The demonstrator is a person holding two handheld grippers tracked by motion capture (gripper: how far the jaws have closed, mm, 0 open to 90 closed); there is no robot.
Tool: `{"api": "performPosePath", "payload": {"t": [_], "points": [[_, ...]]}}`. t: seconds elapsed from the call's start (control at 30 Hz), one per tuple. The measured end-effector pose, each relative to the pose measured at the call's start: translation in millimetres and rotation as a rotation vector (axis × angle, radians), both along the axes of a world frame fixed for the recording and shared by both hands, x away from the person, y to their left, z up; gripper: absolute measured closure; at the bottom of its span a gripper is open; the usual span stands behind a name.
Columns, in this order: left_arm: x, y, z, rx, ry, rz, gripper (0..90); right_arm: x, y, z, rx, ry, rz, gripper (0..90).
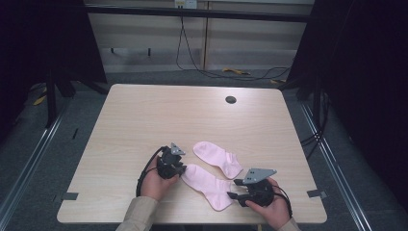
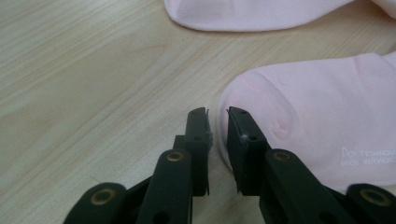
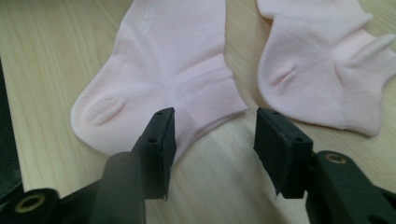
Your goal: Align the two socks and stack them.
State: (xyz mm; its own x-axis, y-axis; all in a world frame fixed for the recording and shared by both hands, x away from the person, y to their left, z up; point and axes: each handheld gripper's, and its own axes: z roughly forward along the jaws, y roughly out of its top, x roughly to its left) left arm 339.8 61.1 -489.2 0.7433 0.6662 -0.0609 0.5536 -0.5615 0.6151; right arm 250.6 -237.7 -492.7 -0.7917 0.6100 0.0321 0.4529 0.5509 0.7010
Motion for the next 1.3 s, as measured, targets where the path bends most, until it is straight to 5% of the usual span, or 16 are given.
{"api": "performPosePath", "payload": {"t": [0.23,0.6,0.93,1.1,1.3], "points": [[1.4,-2.1,1.9,0.025,0.007,-0.02,80.1,-4.1,0.3,2.0,-0.013,0.008,-0.013,60.8],[2.7,-4.0,3.3,0.049,0.007,-0.025,76.5,-11.0,2.8,2.4,-0.043,-0.031,-0.053,62.7],[2.3,-7.1,4.4,0.05,0.03,-0.026,85.4,-10.6,2.5,1.1,0.025,0.052,-0.068,84.1],[0.7,-10.1,5.2,0.061,0.036,-0.012,89.3,-9.1,2.3,0.6,0.05,0.074,-0.068,88.5],[1.6,-7.7,4.4,0.014,0.07,0.023,90.0,-8.4,1.1,1.8,0.069,0.08,-0.065,89.6]]}}
